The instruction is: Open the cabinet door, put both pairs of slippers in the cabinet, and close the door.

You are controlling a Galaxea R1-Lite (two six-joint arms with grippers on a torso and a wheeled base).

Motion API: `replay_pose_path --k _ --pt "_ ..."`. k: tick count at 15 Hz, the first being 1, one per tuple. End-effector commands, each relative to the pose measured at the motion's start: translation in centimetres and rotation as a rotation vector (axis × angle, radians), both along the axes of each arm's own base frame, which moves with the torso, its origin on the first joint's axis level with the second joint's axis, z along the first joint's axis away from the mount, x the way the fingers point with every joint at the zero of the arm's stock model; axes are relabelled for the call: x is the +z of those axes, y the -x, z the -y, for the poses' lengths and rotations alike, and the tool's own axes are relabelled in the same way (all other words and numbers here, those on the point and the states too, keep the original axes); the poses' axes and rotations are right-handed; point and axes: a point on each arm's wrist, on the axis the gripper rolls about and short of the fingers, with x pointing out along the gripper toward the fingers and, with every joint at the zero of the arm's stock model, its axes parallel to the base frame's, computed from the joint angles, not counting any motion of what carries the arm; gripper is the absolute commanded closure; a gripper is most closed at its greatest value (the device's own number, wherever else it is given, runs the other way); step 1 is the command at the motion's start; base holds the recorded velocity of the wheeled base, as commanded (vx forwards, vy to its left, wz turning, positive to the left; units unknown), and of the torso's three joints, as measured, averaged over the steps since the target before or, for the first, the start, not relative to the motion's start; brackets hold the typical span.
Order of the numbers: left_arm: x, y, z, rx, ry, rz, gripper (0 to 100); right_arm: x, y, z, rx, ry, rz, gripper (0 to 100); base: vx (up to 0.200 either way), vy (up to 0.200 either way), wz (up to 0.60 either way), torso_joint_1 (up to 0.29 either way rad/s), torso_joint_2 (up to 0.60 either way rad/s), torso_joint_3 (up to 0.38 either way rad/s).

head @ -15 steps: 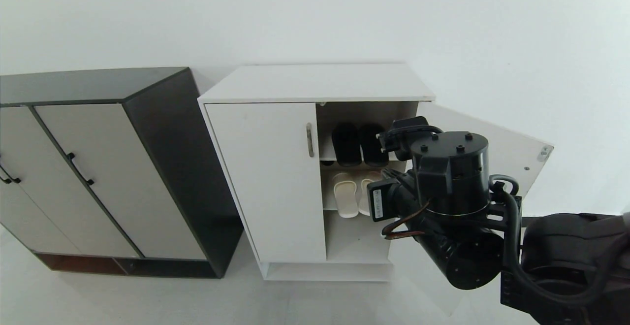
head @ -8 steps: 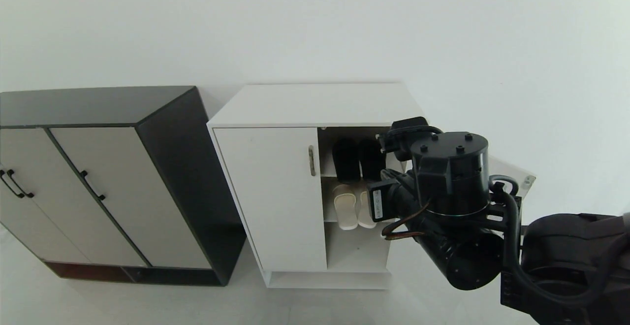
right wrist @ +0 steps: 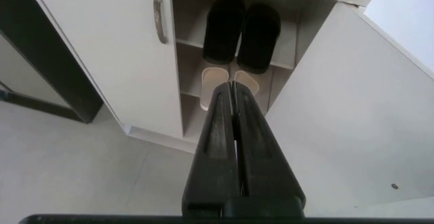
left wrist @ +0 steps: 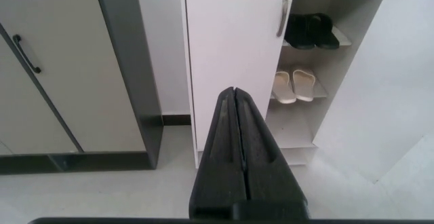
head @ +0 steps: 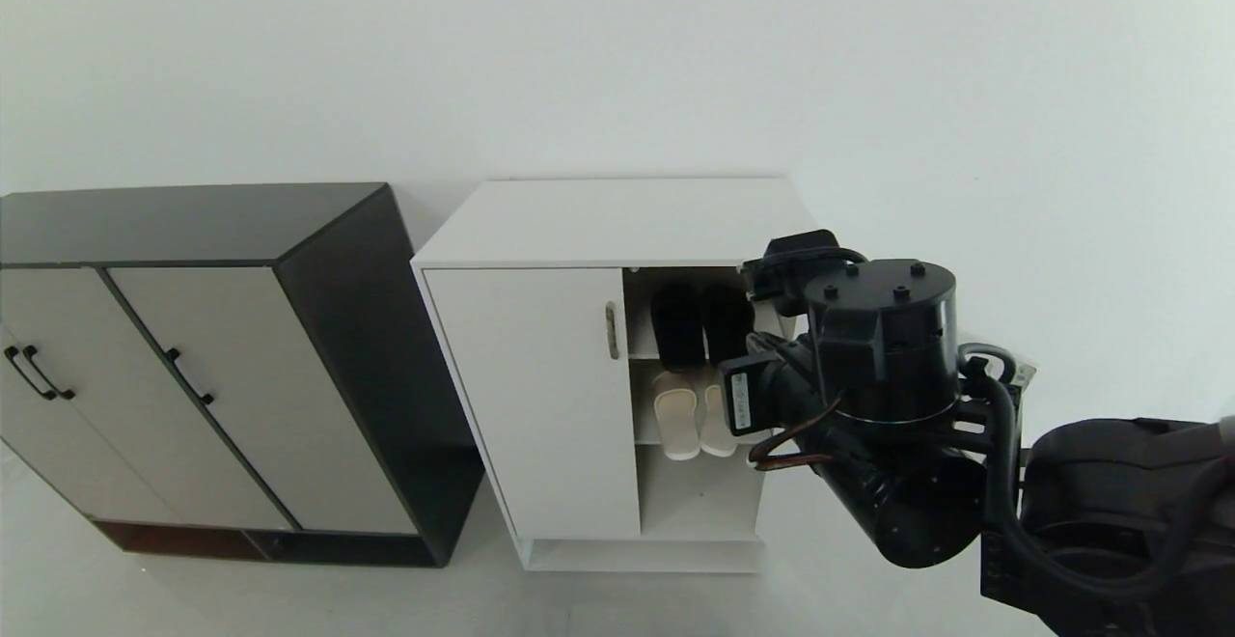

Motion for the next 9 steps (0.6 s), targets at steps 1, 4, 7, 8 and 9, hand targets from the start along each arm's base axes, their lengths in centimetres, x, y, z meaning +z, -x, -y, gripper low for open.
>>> replay_pose_path --k 1,4,7,8,9 --pt "0.0 0.0 0.0 0.000 0.001 -0.002 100 0.0 0.0 0.0 -0.001 -0.001 0.001 100 0.000 0.000 -0.60 0.007 0.00 0.002" --pt "0.0 0.0 0.0 0.000 0.001 0.000 100 0.0 -0.2 0.2 -0.009 0.002 -0.001 100 0.000 0.000 -0.60 0.012 0.00 -0.002" --pt "0.0 0.0 0.0 0.001 0.001 0.000 100 0.2 -2.3 1.5 -0.037 -0.005 0.000 100 0.000 0.000 0.00 0.000 0.00 0.000" --pt "0.0 0.0 0.0 0.001 0.000 -0.002 100 1.0 -3.8 2.2 -0.059 -0.026 0.012 100 0.000 0.000 0.00 0.000 0.00 0.000" --pt "0.0 0.0 0.0 0.001 0.001 0.000 100 1.1 -5.8 3.1 -0.110 -0.034 0.016 100 0.000 0.000 0.00 0.000 0.00 0.000"
